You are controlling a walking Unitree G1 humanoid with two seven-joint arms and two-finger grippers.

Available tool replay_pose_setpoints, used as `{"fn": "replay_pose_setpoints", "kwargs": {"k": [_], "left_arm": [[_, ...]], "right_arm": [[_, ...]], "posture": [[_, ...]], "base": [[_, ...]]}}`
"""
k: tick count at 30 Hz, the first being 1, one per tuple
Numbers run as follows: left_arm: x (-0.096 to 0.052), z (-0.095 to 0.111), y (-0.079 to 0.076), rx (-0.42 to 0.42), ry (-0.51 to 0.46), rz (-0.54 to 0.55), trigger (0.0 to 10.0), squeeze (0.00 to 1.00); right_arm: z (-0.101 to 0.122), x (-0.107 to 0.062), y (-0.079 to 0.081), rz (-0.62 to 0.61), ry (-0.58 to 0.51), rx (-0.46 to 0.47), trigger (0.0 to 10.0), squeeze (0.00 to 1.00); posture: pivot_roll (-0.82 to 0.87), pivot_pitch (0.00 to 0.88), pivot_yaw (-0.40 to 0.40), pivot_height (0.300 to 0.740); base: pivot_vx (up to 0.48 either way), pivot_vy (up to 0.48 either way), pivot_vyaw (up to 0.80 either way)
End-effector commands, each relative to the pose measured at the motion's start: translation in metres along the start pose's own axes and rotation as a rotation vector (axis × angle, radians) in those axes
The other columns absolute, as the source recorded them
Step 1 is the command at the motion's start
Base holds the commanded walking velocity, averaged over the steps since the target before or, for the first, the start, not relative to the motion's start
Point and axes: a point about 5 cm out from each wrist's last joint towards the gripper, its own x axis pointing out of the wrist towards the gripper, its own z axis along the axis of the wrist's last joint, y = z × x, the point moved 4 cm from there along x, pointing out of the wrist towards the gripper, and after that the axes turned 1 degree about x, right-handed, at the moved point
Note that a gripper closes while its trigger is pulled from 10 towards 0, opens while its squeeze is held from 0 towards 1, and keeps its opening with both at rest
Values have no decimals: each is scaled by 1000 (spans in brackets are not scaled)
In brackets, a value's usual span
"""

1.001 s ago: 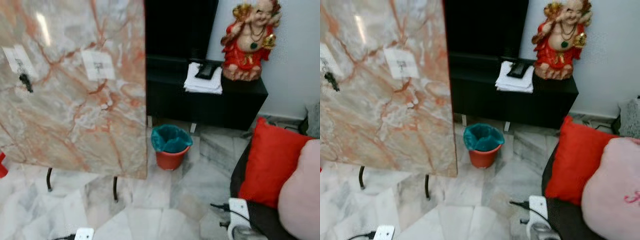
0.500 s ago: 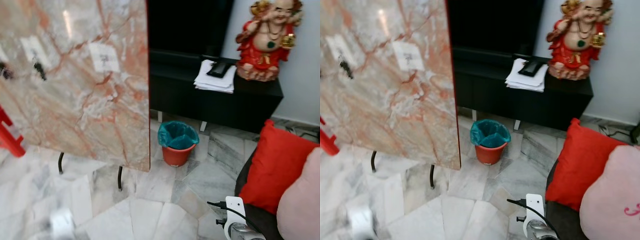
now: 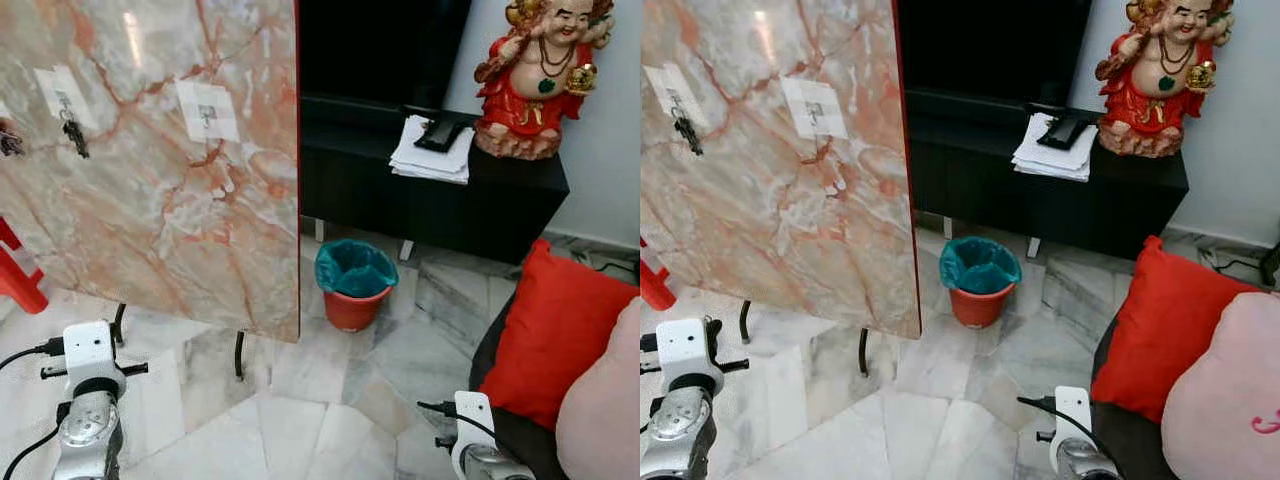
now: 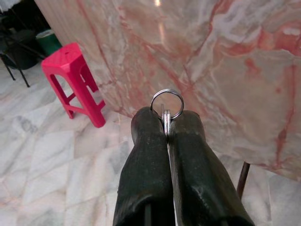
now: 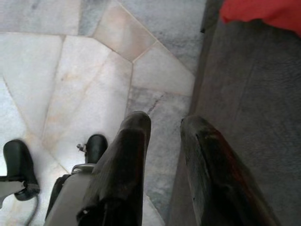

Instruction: Hang keys on a hook

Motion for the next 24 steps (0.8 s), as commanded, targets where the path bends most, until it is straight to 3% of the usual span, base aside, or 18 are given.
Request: {"fn": "replay_pose_setpoints", "kwargs": {"k": [1, 16, 17, 18, 19, 20, 24], "left_arm": [[2, 4, 4, -3, -13, 7, 10000, 0], [2, 4, 4, -3, -13, 7, 10000, 0], [1, 23, -2, -8, -76, -27, 10000, 0], [-16, 65, -43, -44, -195, -231, 10000, 0], [-37, 94, -71, -71, -263, -379, 10000, 0], [-56, 117, -90, -18, -334, -490, 10000, 0], [-45, 124, -80, 85, -388, -438, 10000, 0]], "right_arm": [[2, 0, -1, -3, -7, -4, 10000, 0], [2, 0, -1, -3, -7, -4, 10000, 0], [2, 0, -1, -4, -7, -6, 10000, 0], [0, 0, -2, 0, -6, -24, 10000, 0], [-1, 0, -2, 2, -5, -35, 10000, 0], [-2, 0, -2, 4, -4, -46, 10000, 0], [-2, 0, -2, 3, -3, -44, 10000, 0]], "posture": [[-34, 0, -43, 734], [-34, 0, -43, 734], [-29, 0, -45, 734], [-6, 0, -45, 734], [-4, 0, -46, 734], [-4, 0, -46, 734], [-9, 0, -46, 734]], "base": [[0, 0, 0], [0, 0, 0], [0, 0, 0], [0, 0, 0], [0, 0, 0], [0, 0, 0], [0, 0, 0]]}}
